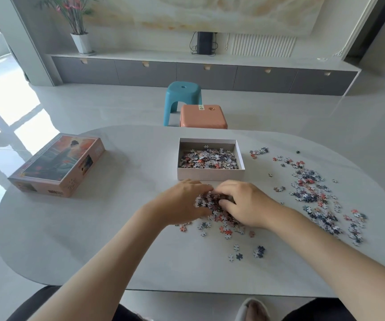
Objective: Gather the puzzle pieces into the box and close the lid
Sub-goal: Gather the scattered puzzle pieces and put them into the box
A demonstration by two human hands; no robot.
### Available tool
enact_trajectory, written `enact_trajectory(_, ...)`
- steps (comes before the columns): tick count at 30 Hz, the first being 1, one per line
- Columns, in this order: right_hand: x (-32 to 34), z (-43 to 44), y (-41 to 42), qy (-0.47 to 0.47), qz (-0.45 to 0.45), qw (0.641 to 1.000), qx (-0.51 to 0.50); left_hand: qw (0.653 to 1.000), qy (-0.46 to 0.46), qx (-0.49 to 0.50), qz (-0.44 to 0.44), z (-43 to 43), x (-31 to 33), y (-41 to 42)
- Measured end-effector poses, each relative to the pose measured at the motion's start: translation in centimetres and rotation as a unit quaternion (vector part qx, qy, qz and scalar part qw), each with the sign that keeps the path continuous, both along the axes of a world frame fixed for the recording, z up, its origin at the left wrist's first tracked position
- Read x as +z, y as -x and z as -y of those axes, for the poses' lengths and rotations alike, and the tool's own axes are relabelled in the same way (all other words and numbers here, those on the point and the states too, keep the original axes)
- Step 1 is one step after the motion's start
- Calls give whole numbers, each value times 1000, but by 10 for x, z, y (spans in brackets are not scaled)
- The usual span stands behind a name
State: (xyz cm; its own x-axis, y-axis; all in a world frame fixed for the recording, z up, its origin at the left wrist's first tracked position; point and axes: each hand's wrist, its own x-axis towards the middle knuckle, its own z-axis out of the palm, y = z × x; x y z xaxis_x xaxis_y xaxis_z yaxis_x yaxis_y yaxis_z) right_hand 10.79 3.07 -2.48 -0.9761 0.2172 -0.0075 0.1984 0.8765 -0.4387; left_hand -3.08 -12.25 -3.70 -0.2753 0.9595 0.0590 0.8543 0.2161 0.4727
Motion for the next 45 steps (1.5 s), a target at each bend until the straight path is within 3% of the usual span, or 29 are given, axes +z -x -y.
enact_trajectory(2, 4, -3, -5, 7, -3, 999, -32, 1000, 15, 5, -4, 4, 5, 1)
enact_trajectory(5, 3, 1, -6, -47, 112, 990, -73, 985, 106, 39, -134, 11, 2, 4)
enact_trajectory(8, 0, 12, 2, -65, 161, 981, -90, 981, 123, 58, -137, 11, -3, 1)
enact_trajectory(15, 3, 25, 18, 9, 68, 987, -145, 996, 41, 74, -29, 0, -3, -9)
enact_trajectory(29, 21, 20, 33, 68, 39, 983, -167, 990, -21, 113, 82, -13, 3, 3)
enact_trajectory(34, 52, 4, 43, 91, -64, 975, -192, 970, -119, 170, 124, -29, 25, 18)
enact_trajectory(38, 62, -8, 63, 32, -135, 972, -188, 952, -189, 222, 94, -51, 30, 33)
enact_trajectory(43, 58, -19, 67, -22, 25, 993, -114, 965, -157, 206, 31, -61, 20, 47)
enact_trajectory(45, 55, -23, 63, -21, -14, 992, -124, 966, -169, 194, 13, -56, 15, 45)
